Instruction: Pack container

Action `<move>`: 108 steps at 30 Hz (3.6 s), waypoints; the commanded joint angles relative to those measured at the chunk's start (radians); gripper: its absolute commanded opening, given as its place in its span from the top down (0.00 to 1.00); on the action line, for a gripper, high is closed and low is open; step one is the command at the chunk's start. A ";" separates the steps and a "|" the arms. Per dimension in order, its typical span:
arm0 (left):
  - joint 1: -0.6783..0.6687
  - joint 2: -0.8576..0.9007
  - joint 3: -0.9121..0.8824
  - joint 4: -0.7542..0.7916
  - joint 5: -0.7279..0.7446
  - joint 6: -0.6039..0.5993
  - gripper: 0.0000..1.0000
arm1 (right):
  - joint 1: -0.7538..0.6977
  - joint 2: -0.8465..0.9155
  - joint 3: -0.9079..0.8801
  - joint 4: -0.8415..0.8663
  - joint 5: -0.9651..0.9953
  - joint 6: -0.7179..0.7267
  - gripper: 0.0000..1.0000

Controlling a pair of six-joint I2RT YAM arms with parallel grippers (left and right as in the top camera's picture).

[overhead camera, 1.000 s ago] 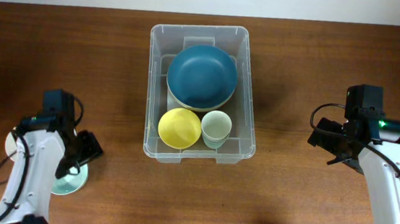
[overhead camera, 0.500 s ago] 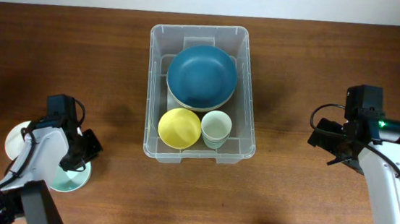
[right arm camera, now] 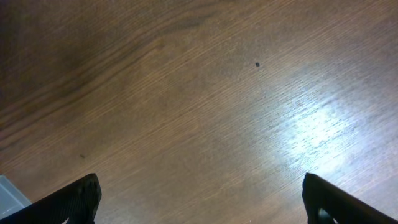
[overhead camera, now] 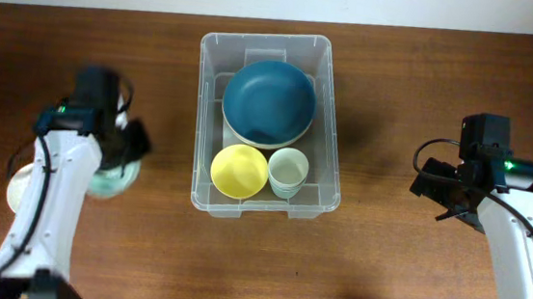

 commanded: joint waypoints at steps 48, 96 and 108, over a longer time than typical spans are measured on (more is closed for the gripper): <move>0.434 0.045 0.226 -0.209 -0.150 0.028 0.22 | -0.002 -0.010 0.002 0.006 0.012 -0.006 0.01; -0.626 0.436 0.561 -0.195 0.062 0.039 0.99 | -0.003 -0.010 0.002 0.003 0.012 -0.006 0.01; -0.568 0.331 0.567 -0.259 -0.094 0.037 0.19 | -0.003 -0.010 0.002 0.005 0.013 -0.006 0.01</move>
